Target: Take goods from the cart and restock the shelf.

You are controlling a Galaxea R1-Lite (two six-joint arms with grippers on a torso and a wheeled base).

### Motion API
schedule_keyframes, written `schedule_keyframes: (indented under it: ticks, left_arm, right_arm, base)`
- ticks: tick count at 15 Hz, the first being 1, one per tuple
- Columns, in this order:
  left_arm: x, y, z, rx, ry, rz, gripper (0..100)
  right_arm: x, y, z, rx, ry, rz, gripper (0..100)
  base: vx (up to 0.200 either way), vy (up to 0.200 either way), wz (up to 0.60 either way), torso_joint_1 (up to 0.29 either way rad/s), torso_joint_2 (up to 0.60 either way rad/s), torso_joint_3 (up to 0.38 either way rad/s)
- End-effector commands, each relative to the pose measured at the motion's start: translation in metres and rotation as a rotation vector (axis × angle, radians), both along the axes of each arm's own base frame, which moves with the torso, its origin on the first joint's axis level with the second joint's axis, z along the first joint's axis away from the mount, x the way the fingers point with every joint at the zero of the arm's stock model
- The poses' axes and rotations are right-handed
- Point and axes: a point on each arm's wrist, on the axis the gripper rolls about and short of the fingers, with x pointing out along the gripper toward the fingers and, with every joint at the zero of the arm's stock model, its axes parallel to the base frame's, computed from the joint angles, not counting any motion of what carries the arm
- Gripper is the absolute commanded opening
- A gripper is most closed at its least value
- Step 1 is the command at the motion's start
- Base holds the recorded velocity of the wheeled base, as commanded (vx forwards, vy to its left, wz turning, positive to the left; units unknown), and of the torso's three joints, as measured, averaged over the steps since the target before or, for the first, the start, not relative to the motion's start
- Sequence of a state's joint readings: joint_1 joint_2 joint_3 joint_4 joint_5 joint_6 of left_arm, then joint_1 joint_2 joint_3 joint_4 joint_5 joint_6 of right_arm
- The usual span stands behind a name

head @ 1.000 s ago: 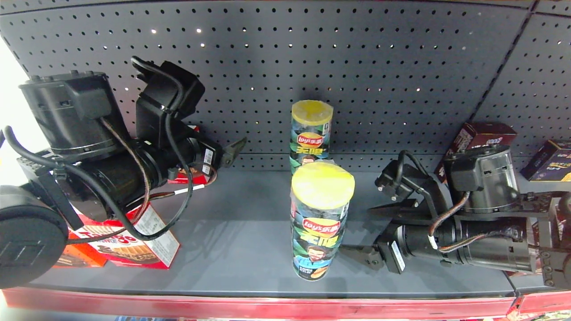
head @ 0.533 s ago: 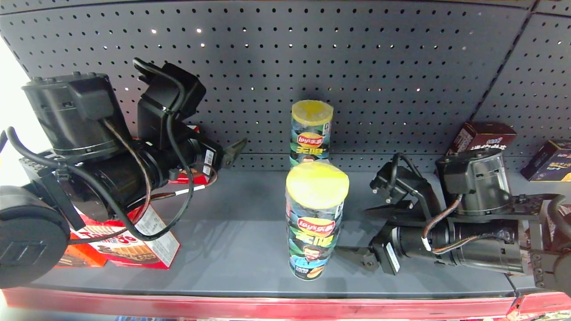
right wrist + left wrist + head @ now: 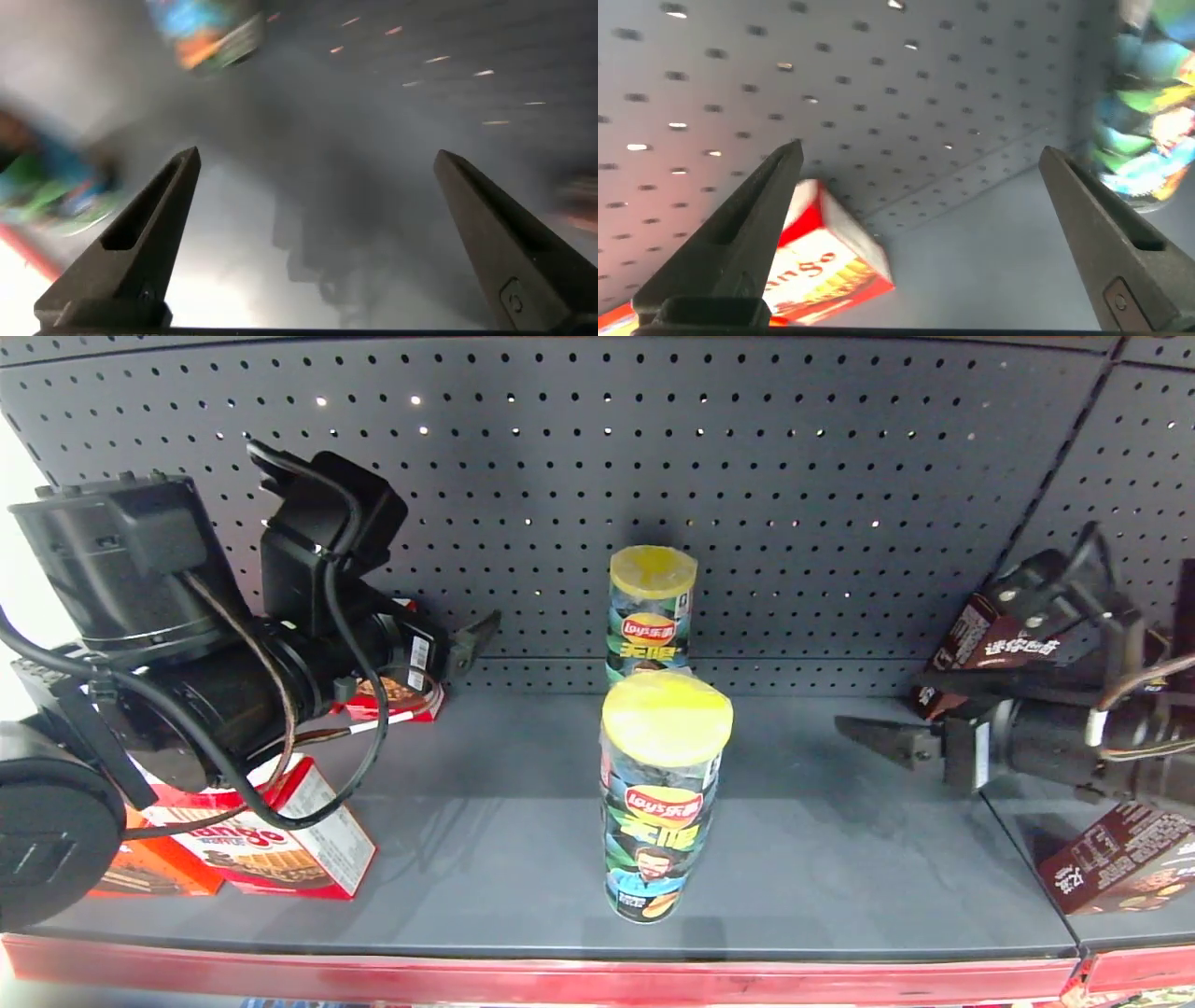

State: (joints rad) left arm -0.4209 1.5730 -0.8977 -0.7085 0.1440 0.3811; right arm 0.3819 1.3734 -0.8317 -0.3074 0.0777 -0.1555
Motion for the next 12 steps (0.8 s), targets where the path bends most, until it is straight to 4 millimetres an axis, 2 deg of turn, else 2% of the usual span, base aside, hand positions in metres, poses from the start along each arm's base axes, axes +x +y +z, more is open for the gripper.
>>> schedule_keyframes:
  ticks: [1, 2, 3, 5, 6, 8, 9, 11, 12]
  left_arm:
    - [-0.016, 0.011, 0.02, -0.029, -0.064, 0.013, 100]
    - [-0.027, 0.018, 0.03, -0.044, -0.099, 0.024, 100]
    - [-0.039, 0.024, 0.038, -0.056, -0.13, 0.028, 100]
    - [-0.063, 0.034, 0.052, -0.079, -0.19, 0.032, 100]
    - [-0.079, 0.04, 0.055, -0.089, -0.212, 0.033, 100]
    - [-0.111, 0.056, 0.05, -0.085, -0.2, 0.053, 100]
    - [-0.137, 0.067, 0.045, -0.073, -0.174, 0.062, 100]
    - [-0.173, 0.082, 0.041, -0.065, -0.149, 0.082, 100]
    - [-0.209, 0.097, 0.035, -0.062, -0.132, 0.116, 100]
  right_arm:
    - [-0.051, -0.053, 0.032, 0.056, -0.18, -0.18, 100]
    - [-0.08, -0.07, 0.032, 0.066, -0.235, -0.258, 100]
    - [-0.1, -0.076, 0.029, 0.07, -0.269, -0.297, 100]
    - [-0.128, -0.082, 0.024, 0.076, -0.328, -0.337, 100]
    - [-0.135, -0.083, 0.025, 0.079, -0.348, -0.343, 100]
    - [-0.157, -0.084, 0.015, 0.069, -0.393, -0.353, 100]
    - [-0.168, -0.085, 0.01, 0.07, -0.414, -0.359, 100]
    - [-0.178, -0.085, 0.002, 0.072, -0.43, -0.365, 100]
    - [-0.186, -0.085, -0.007, 0.075, -0.439, -0.369, 100]
  base:
    - [0.0, 0.0, 0.0, 0.0, 0.0, 0.0]
    - [0.0, 0.0, 0.0, 0.0, 0.0, 0.0]
    - [0.0, 0.0, 0.0, 0.0, 0.0, 0.0]
    - [0.0, 0.0, 0.0, 0.0, 0.0, 0.0]
    - [0.0, 0.0, 0.0, 0.0, 0.0, 0.0]
    - [0.0, 0.0, 0.0, 0.0, 0.0, 0.0]
    - [0.0, 0.0, 0.0, 0.0, 0.0, 0.0]
    - [0.0, 0.0, 0.0, 0.0, 0.0, 0.0]
    - [0.0, 0.0, 0.0, 0.0, 0.0, 0.0]
